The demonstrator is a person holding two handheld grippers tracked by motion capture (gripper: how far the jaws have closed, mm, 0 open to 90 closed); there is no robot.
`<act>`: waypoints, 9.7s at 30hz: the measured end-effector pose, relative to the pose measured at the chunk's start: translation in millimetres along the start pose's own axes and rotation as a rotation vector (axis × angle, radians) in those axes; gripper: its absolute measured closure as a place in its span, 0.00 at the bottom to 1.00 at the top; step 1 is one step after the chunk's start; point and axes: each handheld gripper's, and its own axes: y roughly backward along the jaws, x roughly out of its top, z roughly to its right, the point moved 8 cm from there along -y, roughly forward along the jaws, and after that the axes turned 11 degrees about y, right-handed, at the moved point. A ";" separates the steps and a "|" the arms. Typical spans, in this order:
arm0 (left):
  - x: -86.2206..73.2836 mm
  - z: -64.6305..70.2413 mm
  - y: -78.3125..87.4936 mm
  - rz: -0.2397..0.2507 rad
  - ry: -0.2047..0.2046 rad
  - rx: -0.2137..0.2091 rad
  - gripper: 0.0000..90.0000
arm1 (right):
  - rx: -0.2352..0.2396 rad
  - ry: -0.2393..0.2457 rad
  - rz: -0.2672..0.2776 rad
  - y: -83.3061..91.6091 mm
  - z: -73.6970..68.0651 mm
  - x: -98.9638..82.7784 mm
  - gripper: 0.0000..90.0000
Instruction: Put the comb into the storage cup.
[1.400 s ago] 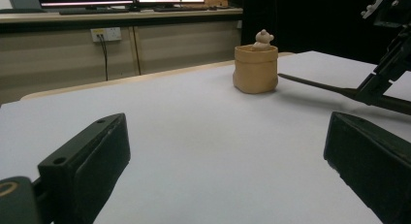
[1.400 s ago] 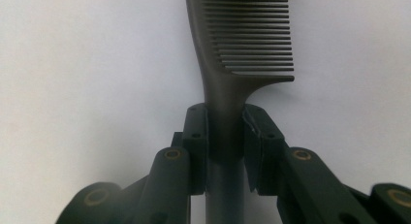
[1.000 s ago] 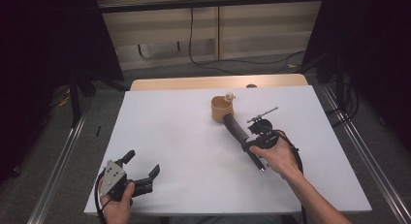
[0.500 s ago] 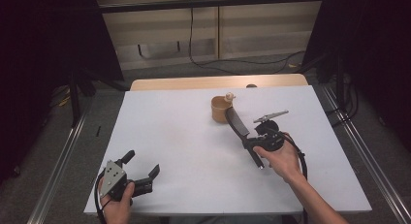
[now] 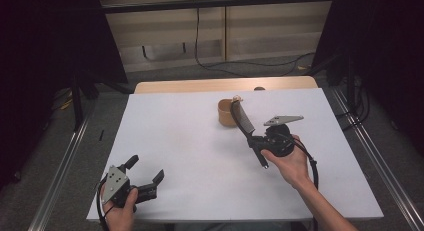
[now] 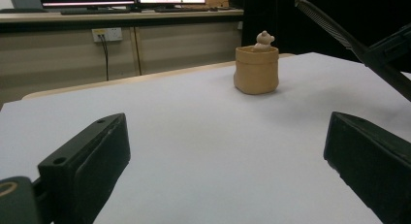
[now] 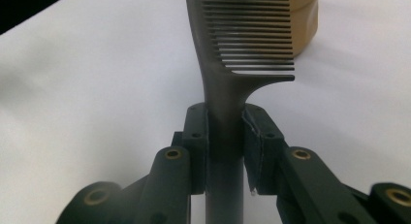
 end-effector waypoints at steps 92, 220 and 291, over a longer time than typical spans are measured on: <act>1.3 -0.7 -1.2 0.017 0.008 0.011 0.03 | -0.065 0.059 0.471 -6.8 25.2 99.1 0.81; 0.1 0.0 -1.7 0.004 0.005 -0.015 0.03 | -0.096 0.104 0.423 -109.4 69.0 118.9 0.81; -0.1 -2.3 -2.3 -0.001 -0.001 -0.005 0.03 | -0.093 0.054 0.418 -94.7 62.8 99.3 0.27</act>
